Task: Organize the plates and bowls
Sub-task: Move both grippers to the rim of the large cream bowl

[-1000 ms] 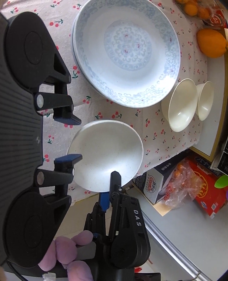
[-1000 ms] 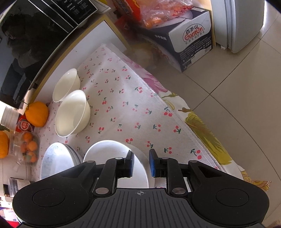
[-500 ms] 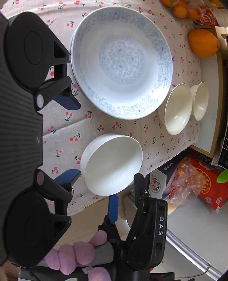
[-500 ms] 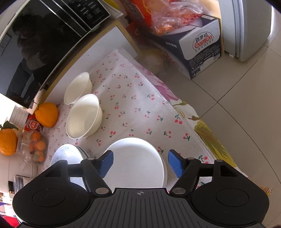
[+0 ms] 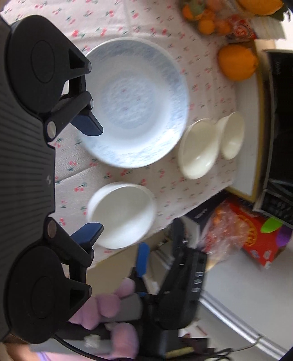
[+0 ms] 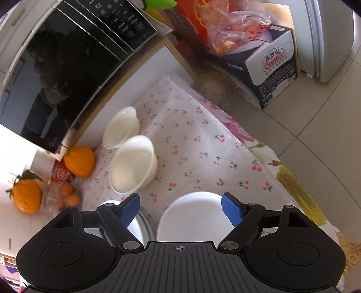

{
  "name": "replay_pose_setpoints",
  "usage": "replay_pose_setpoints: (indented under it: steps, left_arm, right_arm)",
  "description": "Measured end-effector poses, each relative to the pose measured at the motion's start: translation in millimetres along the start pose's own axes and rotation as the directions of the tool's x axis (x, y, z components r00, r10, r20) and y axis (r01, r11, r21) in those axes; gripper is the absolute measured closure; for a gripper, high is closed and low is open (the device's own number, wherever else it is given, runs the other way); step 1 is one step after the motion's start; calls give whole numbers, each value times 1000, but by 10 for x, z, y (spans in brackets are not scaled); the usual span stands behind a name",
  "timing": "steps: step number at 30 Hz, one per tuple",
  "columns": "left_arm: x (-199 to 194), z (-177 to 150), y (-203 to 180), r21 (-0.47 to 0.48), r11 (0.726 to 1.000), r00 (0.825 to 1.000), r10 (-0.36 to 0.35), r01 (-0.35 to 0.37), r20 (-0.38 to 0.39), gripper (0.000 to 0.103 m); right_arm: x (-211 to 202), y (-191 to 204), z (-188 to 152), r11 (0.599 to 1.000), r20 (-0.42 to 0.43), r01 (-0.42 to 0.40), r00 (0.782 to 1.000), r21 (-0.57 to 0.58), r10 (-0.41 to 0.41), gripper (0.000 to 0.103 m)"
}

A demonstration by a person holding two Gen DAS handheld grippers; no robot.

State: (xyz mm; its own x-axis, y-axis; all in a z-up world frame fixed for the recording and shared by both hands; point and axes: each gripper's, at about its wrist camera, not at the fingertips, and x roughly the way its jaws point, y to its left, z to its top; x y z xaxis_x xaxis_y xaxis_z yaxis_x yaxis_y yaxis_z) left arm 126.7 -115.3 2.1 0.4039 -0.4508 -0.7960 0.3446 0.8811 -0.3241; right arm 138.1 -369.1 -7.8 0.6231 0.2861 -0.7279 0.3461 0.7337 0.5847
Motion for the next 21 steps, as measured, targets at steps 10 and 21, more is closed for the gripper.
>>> replay_pose_setpoints:
  steps: [10,21]
  left_arm:
    - [-114,401,188,-22,996,992,83,-81,98,10]
    - [11,661,634,-126,980,963,177,-154,203,4]
  right_arm:
    - [85,64,75,998,48,-46,998,49,44,18]
    - [322,172,109,993,81,-63,995,103,54,13]
